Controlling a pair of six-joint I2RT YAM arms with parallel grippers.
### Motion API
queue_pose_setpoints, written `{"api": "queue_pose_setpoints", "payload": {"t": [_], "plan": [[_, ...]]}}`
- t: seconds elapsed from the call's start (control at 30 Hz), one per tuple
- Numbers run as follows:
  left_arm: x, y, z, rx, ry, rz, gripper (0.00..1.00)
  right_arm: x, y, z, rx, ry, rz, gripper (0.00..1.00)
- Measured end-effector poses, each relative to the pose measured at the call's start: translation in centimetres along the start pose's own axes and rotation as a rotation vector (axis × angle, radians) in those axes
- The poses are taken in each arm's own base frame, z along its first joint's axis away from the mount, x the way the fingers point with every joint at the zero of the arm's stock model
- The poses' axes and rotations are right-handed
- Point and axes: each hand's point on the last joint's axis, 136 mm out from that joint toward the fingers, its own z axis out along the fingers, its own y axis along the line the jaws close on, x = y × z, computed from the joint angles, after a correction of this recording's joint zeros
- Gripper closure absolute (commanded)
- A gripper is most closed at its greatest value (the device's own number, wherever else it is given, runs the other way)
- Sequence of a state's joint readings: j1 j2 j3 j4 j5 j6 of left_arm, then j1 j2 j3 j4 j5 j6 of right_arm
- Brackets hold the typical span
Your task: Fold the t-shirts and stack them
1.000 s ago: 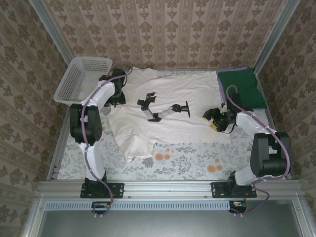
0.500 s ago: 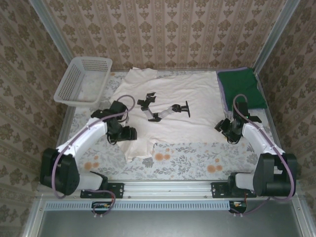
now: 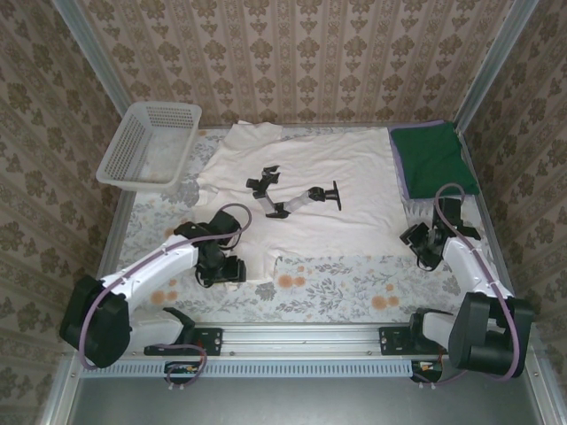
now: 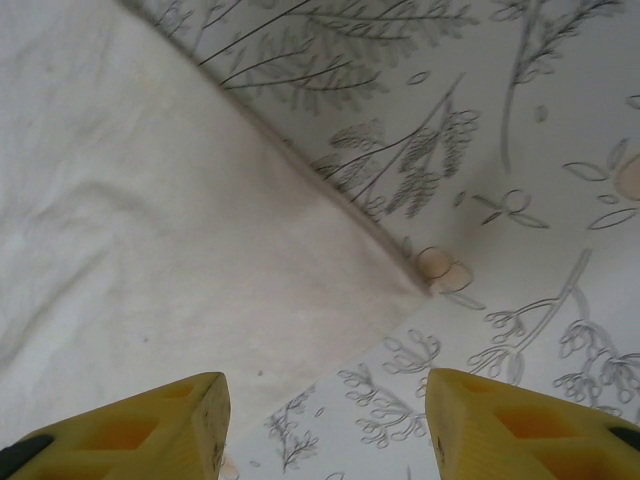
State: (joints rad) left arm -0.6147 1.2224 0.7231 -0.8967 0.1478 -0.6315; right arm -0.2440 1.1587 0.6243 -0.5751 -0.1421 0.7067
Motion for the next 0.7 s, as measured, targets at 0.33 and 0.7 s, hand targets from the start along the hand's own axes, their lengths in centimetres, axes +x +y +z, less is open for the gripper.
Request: {"api": "queue_pose_setpoints", "payload": {"t": [0.33,0.7], "plan": [[0.1,0.0,1.2,0.011,0.008,-0.028,0.44,-0.7,-1.0,1.7,0.007,0.034,0.039,0.56],[0.2,-0.6,0.0,0.039,0.001,-0.025,0.42,0.2,-1.5,3.7,0.025,0.103,0.037,0.66]]}}
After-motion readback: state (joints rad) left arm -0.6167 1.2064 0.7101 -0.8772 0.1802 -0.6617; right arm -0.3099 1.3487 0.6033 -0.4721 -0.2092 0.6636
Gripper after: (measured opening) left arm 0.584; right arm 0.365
